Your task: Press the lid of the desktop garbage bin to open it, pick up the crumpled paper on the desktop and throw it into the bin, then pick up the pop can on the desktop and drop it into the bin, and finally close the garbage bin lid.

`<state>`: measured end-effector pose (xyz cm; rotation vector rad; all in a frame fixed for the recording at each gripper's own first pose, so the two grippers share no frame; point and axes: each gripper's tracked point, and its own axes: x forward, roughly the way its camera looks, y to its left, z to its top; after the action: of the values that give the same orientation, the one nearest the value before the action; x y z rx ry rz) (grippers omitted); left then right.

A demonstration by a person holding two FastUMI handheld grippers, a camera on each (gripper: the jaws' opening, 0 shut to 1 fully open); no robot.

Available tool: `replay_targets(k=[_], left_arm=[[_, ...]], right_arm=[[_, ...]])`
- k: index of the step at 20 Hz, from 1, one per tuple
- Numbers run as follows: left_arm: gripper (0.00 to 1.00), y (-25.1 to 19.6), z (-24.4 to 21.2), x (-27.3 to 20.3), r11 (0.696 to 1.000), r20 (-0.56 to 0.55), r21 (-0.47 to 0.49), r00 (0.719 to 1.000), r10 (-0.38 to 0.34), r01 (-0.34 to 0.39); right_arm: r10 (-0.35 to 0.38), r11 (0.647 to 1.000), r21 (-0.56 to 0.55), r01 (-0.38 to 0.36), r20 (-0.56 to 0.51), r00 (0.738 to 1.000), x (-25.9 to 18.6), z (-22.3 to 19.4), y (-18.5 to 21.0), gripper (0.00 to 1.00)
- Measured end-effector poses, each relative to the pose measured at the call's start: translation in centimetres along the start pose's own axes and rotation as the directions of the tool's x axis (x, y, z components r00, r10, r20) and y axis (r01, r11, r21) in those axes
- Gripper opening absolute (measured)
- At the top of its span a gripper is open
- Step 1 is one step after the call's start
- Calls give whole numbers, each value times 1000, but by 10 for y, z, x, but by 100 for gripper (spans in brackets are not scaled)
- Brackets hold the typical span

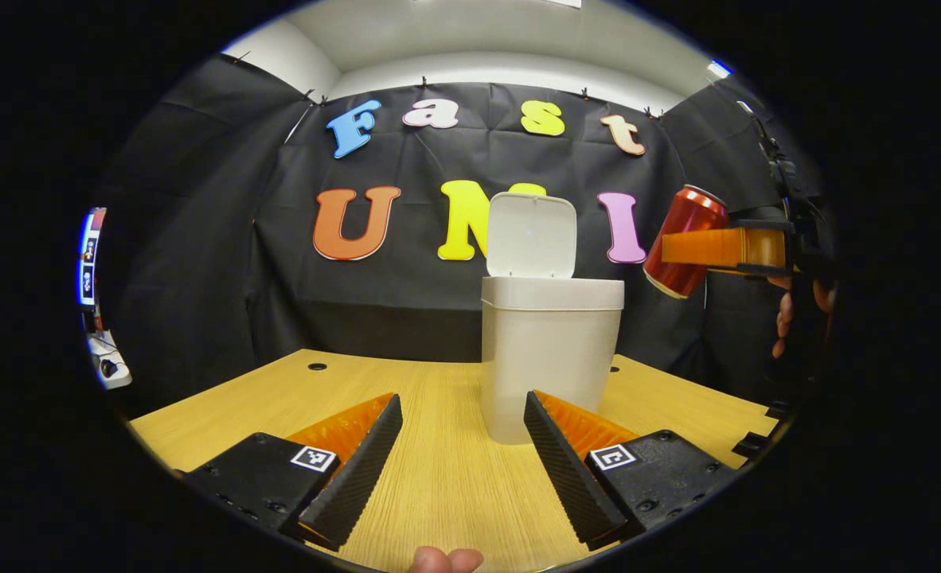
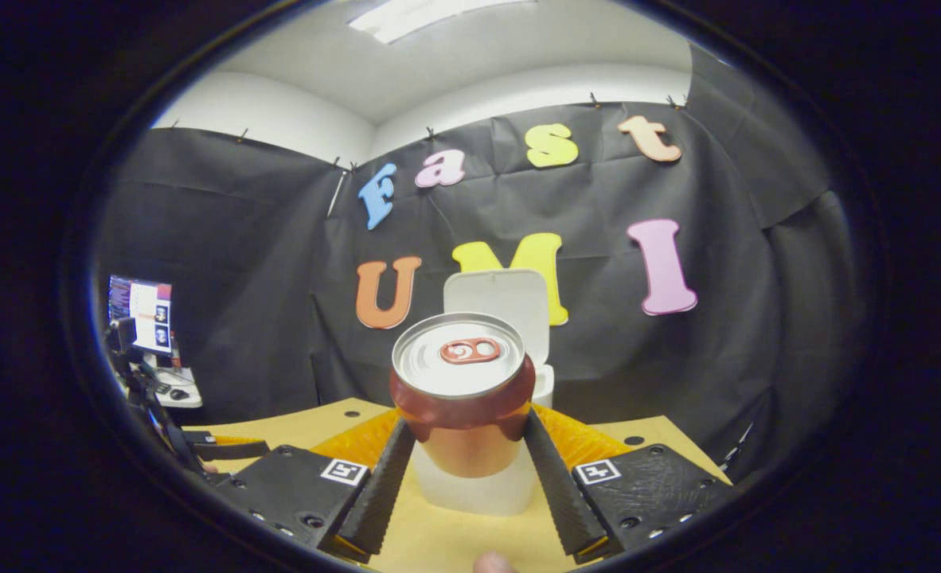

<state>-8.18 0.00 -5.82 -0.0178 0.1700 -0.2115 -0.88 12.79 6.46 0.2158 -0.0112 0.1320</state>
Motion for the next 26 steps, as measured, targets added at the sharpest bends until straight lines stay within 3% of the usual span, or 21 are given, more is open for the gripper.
replay_targets(k=[10,15,20,26], left_arm=[[100,22,-3,-15,999,19,-5,999,50,-50],[100,31,-9,-12,998,16,16,998,62,-62],[100,38,-16,-8,998,0,16,998,69,-69],[100,40,-21,-6,997,-6,16,997,73,-73]], right_arm=[[59,978,-210,-17,196,979,69,63,28,79],[72,980,-198,-34,185,980,95,56,31,79],[19,993,-120,-1,151,988,128,55,3,79],[-57,998,-20,58,37,998,161,39,-33,78]])
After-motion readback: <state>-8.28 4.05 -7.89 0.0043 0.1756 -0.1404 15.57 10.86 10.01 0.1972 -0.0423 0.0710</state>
